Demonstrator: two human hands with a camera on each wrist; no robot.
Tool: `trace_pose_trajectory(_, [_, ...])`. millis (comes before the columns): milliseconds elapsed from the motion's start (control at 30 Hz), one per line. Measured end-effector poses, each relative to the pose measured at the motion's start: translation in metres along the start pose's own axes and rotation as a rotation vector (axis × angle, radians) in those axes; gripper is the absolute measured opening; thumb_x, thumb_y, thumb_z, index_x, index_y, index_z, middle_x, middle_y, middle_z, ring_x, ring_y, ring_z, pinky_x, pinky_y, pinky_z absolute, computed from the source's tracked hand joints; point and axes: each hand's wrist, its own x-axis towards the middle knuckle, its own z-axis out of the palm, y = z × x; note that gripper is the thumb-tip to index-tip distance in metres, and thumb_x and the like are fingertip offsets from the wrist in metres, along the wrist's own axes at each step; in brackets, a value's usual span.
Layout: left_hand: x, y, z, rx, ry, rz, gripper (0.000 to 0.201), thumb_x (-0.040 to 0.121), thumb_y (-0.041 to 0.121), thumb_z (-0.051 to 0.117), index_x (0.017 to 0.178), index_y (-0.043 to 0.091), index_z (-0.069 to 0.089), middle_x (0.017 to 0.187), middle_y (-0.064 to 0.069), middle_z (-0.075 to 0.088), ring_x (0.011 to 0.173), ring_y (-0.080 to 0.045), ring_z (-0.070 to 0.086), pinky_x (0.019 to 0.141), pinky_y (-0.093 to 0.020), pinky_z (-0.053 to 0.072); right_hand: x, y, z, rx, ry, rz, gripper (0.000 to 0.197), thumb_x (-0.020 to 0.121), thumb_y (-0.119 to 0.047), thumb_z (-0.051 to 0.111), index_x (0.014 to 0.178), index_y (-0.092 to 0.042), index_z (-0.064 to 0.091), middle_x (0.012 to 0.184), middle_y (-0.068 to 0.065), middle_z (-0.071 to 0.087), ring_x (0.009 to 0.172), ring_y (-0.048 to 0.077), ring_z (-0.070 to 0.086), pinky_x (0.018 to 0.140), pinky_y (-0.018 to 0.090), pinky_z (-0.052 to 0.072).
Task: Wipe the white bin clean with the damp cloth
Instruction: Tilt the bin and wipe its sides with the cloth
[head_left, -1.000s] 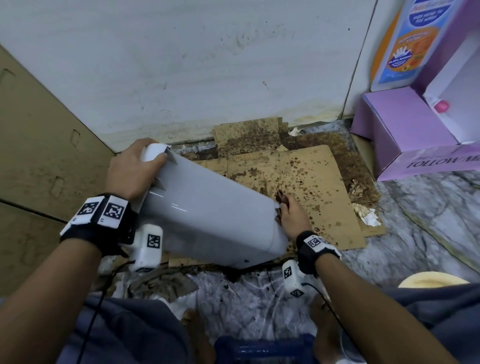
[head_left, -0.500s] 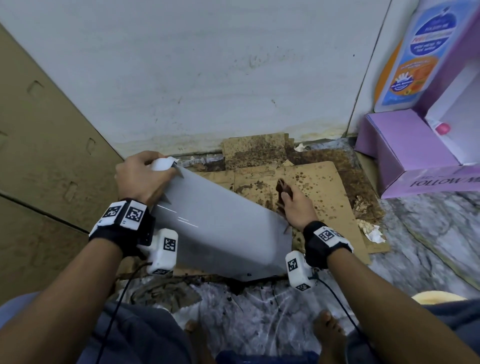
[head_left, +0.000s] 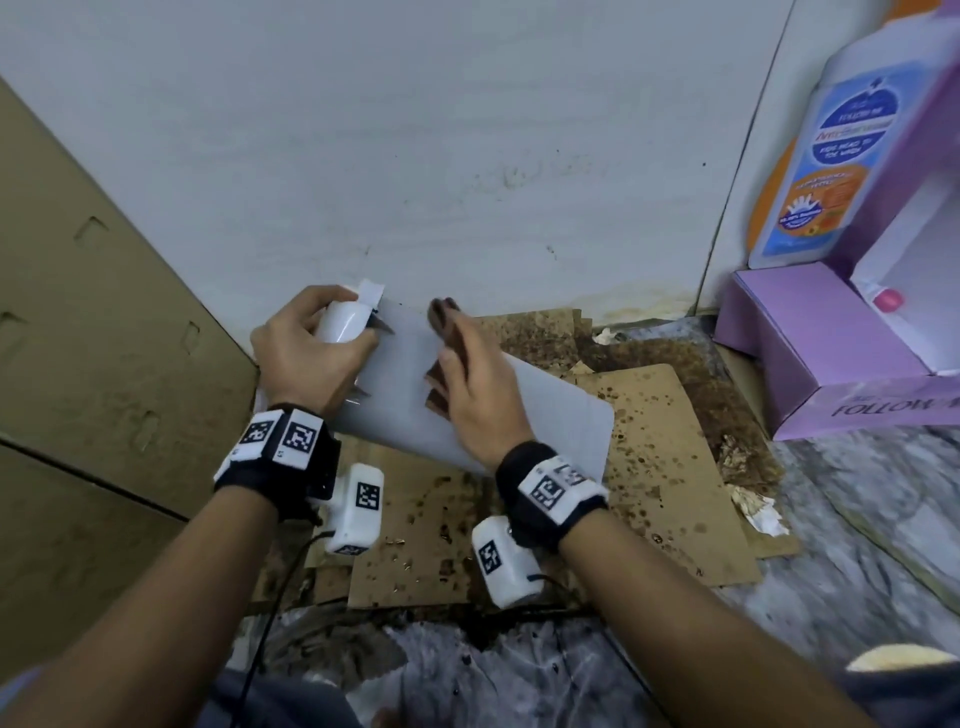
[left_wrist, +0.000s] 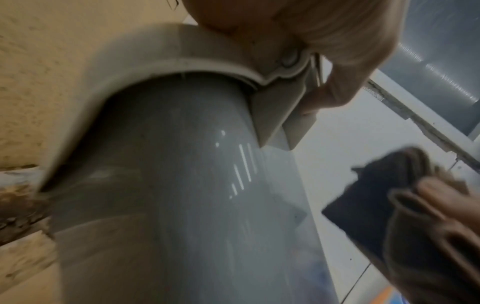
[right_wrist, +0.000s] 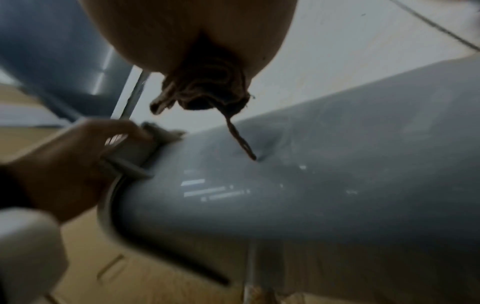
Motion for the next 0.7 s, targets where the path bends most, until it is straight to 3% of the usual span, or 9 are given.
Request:
trace_pose_trajectory(67, [-0.005, -0.013, 0.010, -0.009, -0.007, 0.013, 0.039, 0.055, 0.037, 0.069, 0.094, 0.034, 0.069, 0.085, 0.001, 0.073, 0.079, -0.018, 0.069, 0.067, -0.037, 0.060, -0.004, 0.014, 0.020, -0.229, -0.063, -0.094, 0.045, 0.101, -0.016, 0.037, 0.146, -0.013, 0.033, 0.153, 0.007, 0.031, 0.141, 0.023, 0.028, 0.114, 0.040, 0.031])
trace_pose_trajectory(167, [-0.021, -0.027, 0.025, 0.004, -0.014, 0.066, 0.032, 0.059, 0.027, 0.074, 0.090, 0.032, 0.068, 0.089, 0.000, 0.072, 0.086, -0.022, 0.069, 0.074, -0.036, 0.058, -0.022, 0.047, 0.043, -0.511, -0.165, -0.084, 0.056, 0.099, -0.014, 0.039, 0.151, -0.009, 0.017, 0.160, 0.009, 0.007, 0.148, 0.026, -0.002, 0.120, 0.044, 0.010])
trace_pose_trajectory(267, [-0.031, -0.043, 0.031, -0.021, -0.001, 0.124, 0.032, 0.062, 0.019, 0.075, 0.092, 0.027, 0.070, 0.092, 0.002, 0.071, 0.087, -0.021, 0.068, 0.075, -0.037, 0.057, -0.043, 0.073, 0.055, -0.758, -0.150, -0.103, 0.062, 0.098, -0.024, 0.034, 0.152, -0.013, 0.005, 0.160, 0.009, -0.002, 0.147, 0.028, -0.006, 0.119, 0.046, 0.007])
trace_pose_trajectory(400, [-0.029, -0.058, 0.024, -0.053, -0.010, 0.139, 0.034, 0.063, 0.012, 0.072, 0.095, 0.024, 0.071, 0.093, -0.002, 0.073, 0.086, -0.022, 0.069, 0.071, -0.034, 0.056, -0.032, 0.078, 0.057, -0.751, -0.097, -0.082, 0.059, 0.096, -0.025, 0.028, 0.151, -0.012, 0.011, 0.160, 0.009, 0.006, 0.147, 0.025, -0.004, 0.118, 0.040, -0.001])
trace_pose_trajectory(467, [-0.033, -0.063, 0.018, -0.071, -0.028, 0.134, 0.036, 0.063, 0.010, 0.069, 0.097, 0.023, 0.070, 0.096, -0.007, 0.073, 0.087, -0.025, 0.069, 0.070, -0.034, 0.055, -0.016, 0.078, 0.048, -0.645, -0.035, 0.014, 0.053, 0.098, -0.022, 0.031, 0.149, -0.009, 0.023, 0.158, 0.011, 0.018, 0.146, 0.025, 0.005, 0.119, 0.037, 0.002])
trace_pose_trajectory(533, [-0.036, -0.069, 0.012, -0.096, -0.058, 0.123, 0.037, 0.062, 0.011, 0.066, 0.096, 0.028, 0.068, 0.101, -0.008, 0.071, 0.090, -0.026, 0.068, 0.072, -0.036, 0.055, -0.002, 0.081, 0.036, -0.558, -0.045, 0.075, 0.045, 0.100, -0.019, 0.037, 0.144, -0.008, 0.034, 0.151, 0.014, 0.033, 0.141, 0.028, 0.025, 0.119, 0.040, 0.015])
trace_pose_trajectory(600, [-0.035, -0.075, 0.005, -0.110, -0.103, 0.119, 0.037, 0.061, 0.017, 0.063, 0.094, 0.034, 0.063, 0.111, -0.005, 0.068, 0.100, -0.026, 0.066, 0.078, -0.038, 0.055, 0.006, 0.083, 0.027, -0.498, -0.093, 0.080, 0.041, 0.100, -0.018, 0.039, 0.139, -0.007, 0.040, 0.142, 0.015, 0.043, 0.131, 0.029, 0.038, 0.112, 0.042, 0.029])
trace_pose_trajectory(700, [-0.035, -0.080, -0.003, -0.065, -0.200, 0.066, 0.040, 0.059, 0.030, 0.064, 0.097, 0.041, 0.057, 0.128, 0.003, 0.056, 0.115, -0.021, 0.058, 0.090, -0.039, 0.050, 0.010, 0.086, 0.022, -0.429, -0.126, 0.091, 0.038, 0.100, -0.020, 0.037, 0.136, -0.008, 0.042, 0.131, 0.014, 0.051, 0.119, 0.028, 0.046, 0.101, 0.036, 0.038])
